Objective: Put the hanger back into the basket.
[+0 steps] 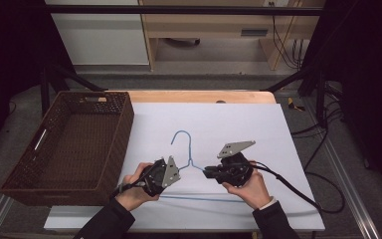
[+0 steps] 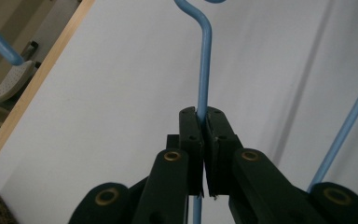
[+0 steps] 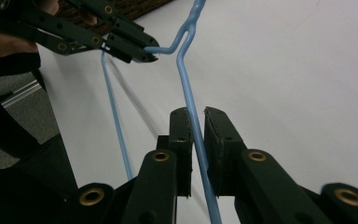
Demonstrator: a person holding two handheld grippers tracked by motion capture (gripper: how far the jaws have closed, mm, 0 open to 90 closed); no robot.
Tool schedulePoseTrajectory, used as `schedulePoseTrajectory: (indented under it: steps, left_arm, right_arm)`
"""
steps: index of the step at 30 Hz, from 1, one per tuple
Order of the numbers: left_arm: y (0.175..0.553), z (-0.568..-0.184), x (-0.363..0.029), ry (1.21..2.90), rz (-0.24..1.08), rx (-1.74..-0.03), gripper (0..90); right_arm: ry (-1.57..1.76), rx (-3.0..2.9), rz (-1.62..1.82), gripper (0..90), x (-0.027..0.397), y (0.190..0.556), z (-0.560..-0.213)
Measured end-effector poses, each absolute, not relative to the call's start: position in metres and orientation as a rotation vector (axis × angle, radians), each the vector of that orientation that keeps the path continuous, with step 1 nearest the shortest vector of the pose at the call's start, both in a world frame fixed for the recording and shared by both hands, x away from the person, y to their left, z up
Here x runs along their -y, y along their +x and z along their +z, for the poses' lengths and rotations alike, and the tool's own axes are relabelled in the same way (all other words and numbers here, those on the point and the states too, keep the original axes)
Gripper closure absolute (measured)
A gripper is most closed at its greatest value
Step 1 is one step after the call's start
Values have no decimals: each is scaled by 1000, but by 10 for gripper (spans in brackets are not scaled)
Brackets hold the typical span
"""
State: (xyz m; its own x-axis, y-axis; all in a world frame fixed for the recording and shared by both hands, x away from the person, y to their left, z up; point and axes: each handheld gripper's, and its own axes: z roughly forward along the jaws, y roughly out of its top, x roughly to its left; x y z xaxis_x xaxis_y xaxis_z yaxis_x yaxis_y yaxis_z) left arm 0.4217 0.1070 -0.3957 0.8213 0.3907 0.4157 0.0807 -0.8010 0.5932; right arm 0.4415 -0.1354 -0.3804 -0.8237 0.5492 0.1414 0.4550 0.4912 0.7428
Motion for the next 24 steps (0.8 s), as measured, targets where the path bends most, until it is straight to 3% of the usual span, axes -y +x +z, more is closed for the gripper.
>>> schedulePoseTrajectory:
  steps: [9,17,24]
  left_arm:
    - [420,-387,-106,2413,733,-435,871]
    - [425,-384,-111,2393,736,-555,871]
    - [429,-379,-114,2370,740,-650,871]
  right_arm:
    - [911,-2435,1343,651,156,441,-369]
    - [929,-2205,1393,357,180,441,-362]
    - [991,-2066,1390,204,209,435,-360]
